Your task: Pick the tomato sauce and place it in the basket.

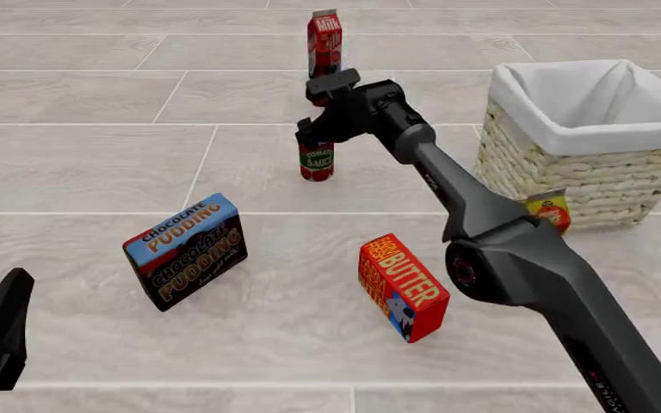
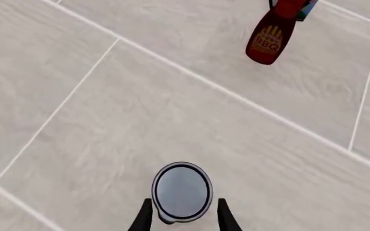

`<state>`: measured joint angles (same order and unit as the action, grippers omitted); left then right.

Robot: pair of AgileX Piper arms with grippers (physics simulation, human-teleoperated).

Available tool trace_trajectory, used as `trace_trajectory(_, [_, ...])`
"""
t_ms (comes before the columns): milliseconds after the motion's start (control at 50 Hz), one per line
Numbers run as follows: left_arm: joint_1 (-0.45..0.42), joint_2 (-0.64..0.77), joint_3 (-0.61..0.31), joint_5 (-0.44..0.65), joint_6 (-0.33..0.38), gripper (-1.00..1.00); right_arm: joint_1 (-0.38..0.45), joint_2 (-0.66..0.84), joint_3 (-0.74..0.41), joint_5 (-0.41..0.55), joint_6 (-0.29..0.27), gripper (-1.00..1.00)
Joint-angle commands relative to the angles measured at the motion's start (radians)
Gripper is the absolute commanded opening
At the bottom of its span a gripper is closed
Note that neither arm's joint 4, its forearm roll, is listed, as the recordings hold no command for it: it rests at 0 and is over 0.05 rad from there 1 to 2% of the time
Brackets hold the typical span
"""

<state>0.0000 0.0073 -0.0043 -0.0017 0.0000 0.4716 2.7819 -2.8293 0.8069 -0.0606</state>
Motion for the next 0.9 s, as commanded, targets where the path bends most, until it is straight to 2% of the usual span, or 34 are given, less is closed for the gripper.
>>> trace_trajectory(20, [0.0,0.0,0.0,0.0,0.0,1.0,-0.001,0.003,0.0,-0.001,0.002,1.0])
trace_trajectory(900, [0.0,0.0,0.0,0.0,0.0,1.0,0.001,0.023,-0.001,-0.011,0.011,1.0])
